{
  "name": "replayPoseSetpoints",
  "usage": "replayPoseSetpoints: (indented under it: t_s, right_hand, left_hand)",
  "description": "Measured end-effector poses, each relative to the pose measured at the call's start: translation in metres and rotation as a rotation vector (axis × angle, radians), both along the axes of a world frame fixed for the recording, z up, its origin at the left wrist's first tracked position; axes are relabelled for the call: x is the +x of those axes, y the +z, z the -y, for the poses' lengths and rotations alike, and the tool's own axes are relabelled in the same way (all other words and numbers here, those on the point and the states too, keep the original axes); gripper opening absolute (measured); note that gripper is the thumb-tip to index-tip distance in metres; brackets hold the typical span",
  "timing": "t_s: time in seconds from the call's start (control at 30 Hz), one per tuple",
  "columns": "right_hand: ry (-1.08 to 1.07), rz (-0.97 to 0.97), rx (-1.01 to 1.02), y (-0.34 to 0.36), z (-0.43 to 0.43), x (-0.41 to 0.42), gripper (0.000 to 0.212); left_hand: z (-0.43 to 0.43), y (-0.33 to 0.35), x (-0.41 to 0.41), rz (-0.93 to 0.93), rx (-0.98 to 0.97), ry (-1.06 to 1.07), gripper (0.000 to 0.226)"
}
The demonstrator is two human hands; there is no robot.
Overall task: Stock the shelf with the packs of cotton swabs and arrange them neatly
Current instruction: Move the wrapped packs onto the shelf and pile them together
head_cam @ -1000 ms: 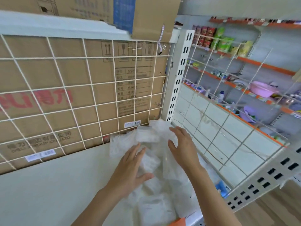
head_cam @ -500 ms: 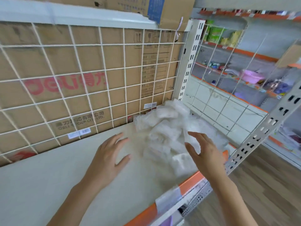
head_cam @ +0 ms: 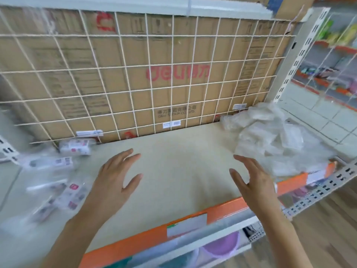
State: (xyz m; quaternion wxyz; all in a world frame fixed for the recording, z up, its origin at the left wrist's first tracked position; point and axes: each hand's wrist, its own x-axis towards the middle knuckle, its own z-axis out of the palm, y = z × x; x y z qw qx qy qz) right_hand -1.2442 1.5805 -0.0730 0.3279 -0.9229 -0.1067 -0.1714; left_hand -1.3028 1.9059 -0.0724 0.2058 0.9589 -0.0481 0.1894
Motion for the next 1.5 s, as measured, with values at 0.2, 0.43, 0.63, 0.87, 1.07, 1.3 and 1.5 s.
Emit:
replayPoseSetpoints:
  t_s: [0.2,0.43,0.63,0.87,1.07,1.3,1.5]
  right_hand:
    - [0.233,0.03,-0.008,0.004,-0.065,0.006,0.032]
    - [0.553,0.019,-0.045,0.01,-0.121,0.009,0.035]
    - [0.83,-0.004,-0.076,0.008,-0.16,0.001,0.037]
    - [1.075,-0.013,-0.089,0.007,-0.209,-0.031,0.037]
    - [1.204,-0.013,-0.081,0.01,-0.267,-0.074,0.035]
    - [1.204,-0.051,-0.063,0.003,-0.339,-0.138,0.037]
    - [1.159,-0.056,-0.051,-0.002,-0.404,-0.202,0.037]
  left_hand:
    - [-0.037,0.013,-0.071,0.03,-0.032,0.264,0.055]
    - [-0.05,0.015,-0.147,-0.001,0.006,0.581,0.053]
    - [-0.039,0.006,-0.223,-0.035,-0.03,0.864,0.056]
    - [-0.016,-0.003,-0.299,-0.021,-0.021,1.091,0.055]
    - [-0.03,-0.001,-0.357,0.011,-0.052,1.252,0.058]
    - [-0.096,-0.008,-0.431,0.01,-0.06,1.275,0.058]
    - [-0.166,-0.005,-0.497,0.038,-0.053,1.239,0.054]
